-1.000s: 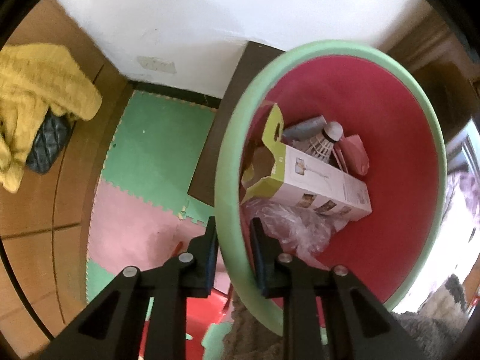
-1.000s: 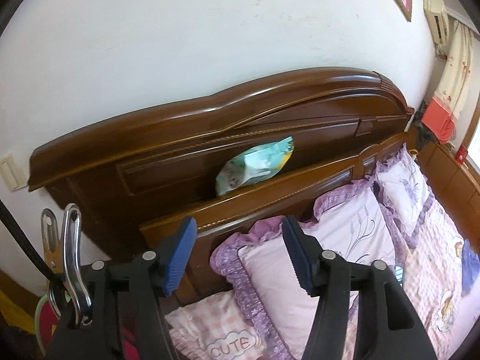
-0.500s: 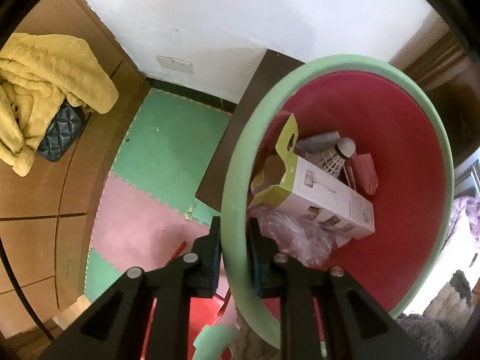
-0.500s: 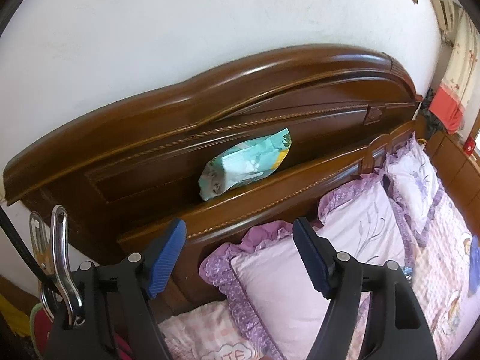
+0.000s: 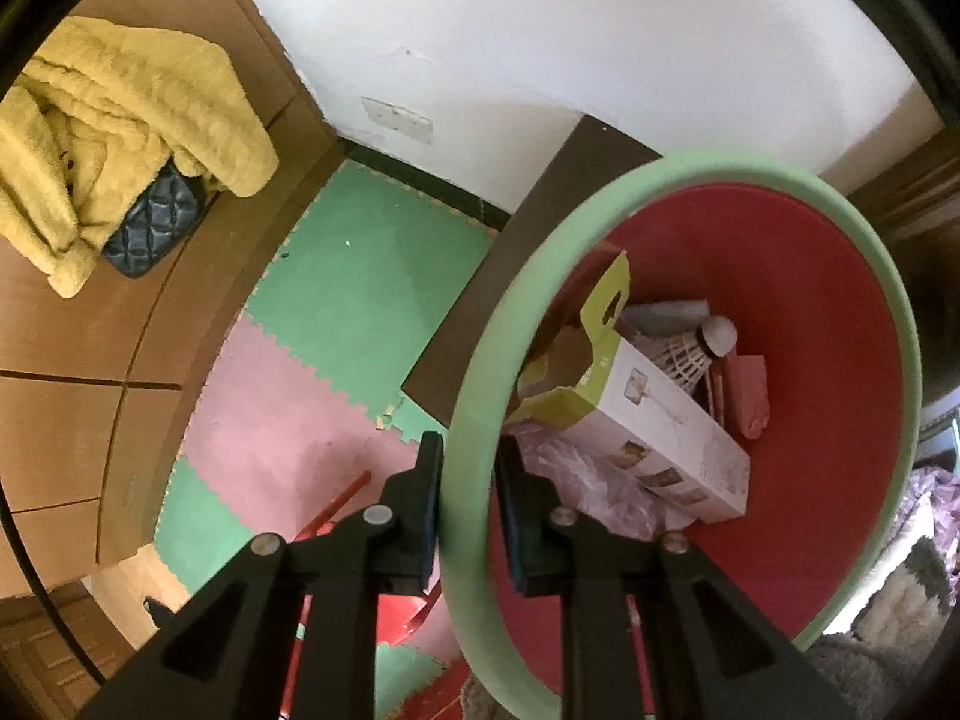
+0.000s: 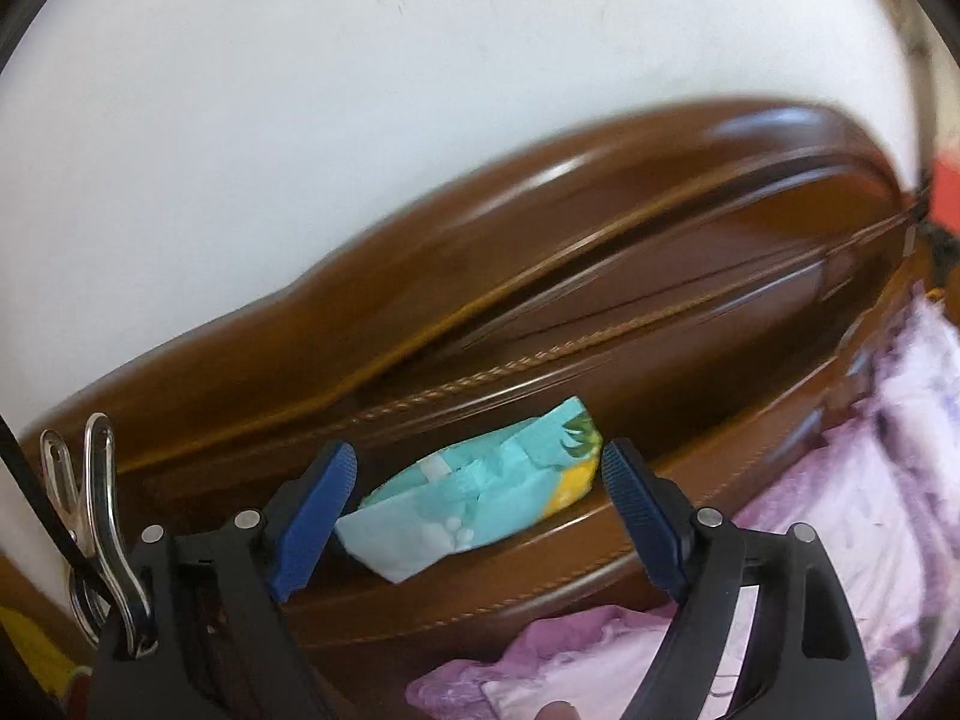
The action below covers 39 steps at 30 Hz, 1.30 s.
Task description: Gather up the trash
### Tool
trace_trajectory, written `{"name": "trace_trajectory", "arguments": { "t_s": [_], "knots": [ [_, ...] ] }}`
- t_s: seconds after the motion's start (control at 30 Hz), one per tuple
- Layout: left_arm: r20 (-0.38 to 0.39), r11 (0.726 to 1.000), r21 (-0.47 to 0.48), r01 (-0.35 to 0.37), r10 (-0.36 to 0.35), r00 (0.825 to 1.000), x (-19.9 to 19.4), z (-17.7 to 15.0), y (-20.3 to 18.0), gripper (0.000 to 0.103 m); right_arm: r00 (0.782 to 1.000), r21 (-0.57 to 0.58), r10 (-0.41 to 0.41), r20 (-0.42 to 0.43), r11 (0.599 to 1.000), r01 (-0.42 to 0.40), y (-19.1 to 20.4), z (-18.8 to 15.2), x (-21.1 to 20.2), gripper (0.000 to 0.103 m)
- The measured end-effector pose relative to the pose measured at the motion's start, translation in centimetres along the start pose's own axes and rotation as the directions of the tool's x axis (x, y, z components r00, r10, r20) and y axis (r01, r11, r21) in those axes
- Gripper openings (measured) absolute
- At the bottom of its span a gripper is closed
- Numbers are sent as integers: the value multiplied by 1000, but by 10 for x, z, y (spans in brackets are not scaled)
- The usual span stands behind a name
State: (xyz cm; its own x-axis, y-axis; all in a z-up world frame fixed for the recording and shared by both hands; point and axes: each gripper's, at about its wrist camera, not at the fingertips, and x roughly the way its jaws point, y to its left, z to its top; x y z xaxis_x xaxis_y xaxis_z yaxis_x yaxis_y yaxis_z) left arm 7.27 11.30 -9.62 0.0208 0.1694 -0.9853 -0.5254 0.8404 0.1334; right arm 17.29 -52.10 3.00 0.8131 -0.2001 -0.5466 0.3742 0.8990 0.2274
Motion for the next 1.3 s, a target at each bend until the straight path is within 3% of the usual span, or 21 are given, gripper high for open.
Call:
{"name": "trace_trajectory", "arguments": {
  "t_s": [0.07, 0.17, 0.33, 0.37, 0.4, 0.47, 0.5, 0.67, 0.8, 0.97, 1.3],
  "knots": [
    [-1, 1000, -10, -22, 22, 1000, 1, -2, -2, 19, 996, -6, 72, -44, 997, -72, -6, 3, 17, 86],
    [-9, 998, -43, -35, 35, 999, 1, -6, -4, 19, 985, 28, 100, -140, 995, -97, -12, 6, 46, 98],
    [-23, 997, -45, -58, 57, 998, 1, -9, -13, 19, 957, 246, 97, -273, 969, -28, -30, 2, 87, 100],
    [-24, 997, -41, -65, 64, 998, 1, -9, -15, 19, 946, 279, 107, -307, 960, -17, -33, 0, 94, 96],
    [-24, 997, -39, -68, 67, 997, 0, -8, -17, 19, 930, 322, 120, -347, 947, -2, -36, -4, 101, 77],
    [-25, 997, -46, -64, 63, 998, -1, -8, -17, 19, 920, 357, 92, -381, 933, 54, -38, -9, 109, 39],
    [-28, 996, -55, -64, 63, 998, -1, -7, -17, 19, 914, 339, 66, -400, 937, 80, -36, -10, 113, 30],
    [-25, 996, -52, -69, 67, 997, -1, -3, -18, 20, 924, 298, 108, -366, 955, 6, -18, -8, 113, 14],
    [-19, 995, -60, -73, 72, 997, 0, -6, -16, 20, 930, 330, 165, -329, 942, -50, -9, -11, 103, 12],
    [-10, 995, -56, -79, 78, 997, 0, -7, -17, 20, 912, 410, 261, -317, 905, -116, 0, -16, 95, 11],
    [16, 996, -39, -86, 87, 996, -1, -11, -19, 20, 924, 175, 239, -299, 965, -193, 72, -14, 55, 11]
  ]
}}
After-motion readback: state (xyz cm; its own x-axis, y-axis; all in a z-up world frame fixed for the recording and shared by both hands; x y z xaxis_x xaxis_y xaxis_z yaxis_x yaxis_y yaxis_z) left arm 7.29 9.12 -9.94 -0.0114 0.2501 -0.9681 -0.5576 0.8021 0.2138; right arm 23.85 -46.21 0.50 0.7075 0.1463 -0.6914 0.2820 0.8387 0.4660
